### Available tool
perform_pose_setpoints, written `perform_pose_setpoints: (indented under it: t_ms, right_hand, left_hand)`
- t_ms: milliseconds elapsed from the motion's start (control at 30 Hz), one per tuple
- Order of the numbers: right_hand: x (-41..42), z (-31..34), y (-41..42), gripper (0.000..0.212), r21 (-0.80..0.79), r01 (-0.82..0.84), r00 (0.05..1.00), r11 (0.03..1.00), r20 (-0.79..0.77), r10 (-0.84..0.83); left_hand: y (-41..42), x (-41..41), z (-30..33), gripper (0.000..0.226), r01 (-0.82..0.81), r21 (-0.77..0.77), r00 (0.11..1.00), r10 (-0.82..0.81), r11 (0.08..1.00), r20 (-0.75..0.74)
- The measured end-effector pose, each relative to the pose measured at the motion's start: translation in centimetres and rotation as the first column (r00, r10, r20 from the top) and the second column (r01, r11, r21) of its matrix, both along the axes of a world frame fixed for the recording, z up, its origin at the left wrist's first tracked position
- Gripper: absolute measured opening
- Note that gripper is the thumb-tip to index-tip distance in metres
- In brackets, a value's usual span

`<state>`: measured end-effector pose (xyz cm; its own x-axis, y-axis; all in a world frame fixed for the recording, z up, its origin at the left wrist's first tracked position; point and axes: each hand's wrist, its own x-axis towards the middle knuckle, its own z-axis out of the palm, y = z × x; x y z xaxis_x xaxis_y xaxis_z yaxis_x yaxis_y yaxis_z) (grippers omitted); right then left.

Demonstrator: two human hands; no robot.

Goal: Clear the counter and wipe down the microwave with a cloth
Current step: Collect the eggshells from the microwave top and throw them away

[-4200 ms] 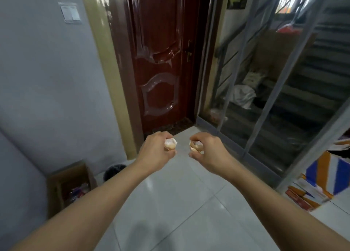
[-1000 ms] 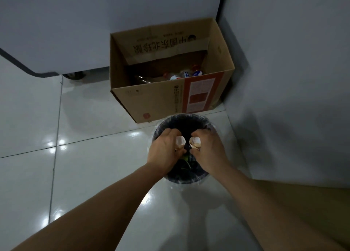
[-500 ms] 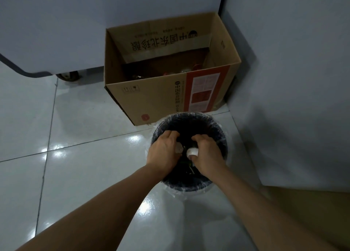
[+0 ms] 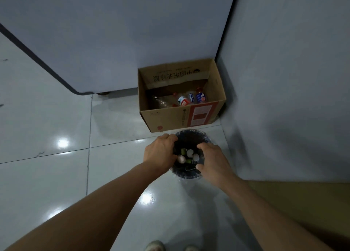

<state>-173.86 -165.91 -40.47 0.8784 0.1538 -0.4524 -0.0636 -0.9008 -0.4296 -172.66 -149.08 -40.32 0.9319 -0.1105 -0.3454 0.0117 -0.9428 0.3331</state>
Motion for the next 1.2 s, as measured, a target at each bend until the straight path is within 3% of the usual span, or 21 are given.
perform_pose_setpoints:
  t_ms: [433, 633, 867, 1200]
  right_hand:
    - [-1.2, 28.0, 2.3, 0.058, 0.015, -0.148, 0.985, 0.989, 0.095, 0.146]
    - [-2.4, 38.2, 4.5, 0.058, 0.072, -0.260, 0.946, 0.963, 0.218, 0.240]
    - [-4.1, 46.5, 8.7, 0.055, 0.068, -0.405, 0.886, 0.912, 0.276, 0.373]
    - [-5.1, 53.3, 17.9, 0.060, -0.001, -0.573, 0.772, 0.819, 0.336, 0.540]
  left_hand:
    - [2.8, -1.3, 27.7, 0.035, -0.101, 0.047, 0.978, 0.091, 0.994, 0.187]
    - [5.4, -2.9, 37.9, 0.037, -0.158, 0.105, 0.959, 0.128, 0.982, 0.252]
    - [9.3, -5.9, 46.4, 0.040, -0.268, 0.098, 0.914, 0.221, 0.958, 0.339]
    - [18.3, -10.4, 52.7, 0.040, -0.449, 0.075, 0.832, 0.386, 0.890, 0.399]
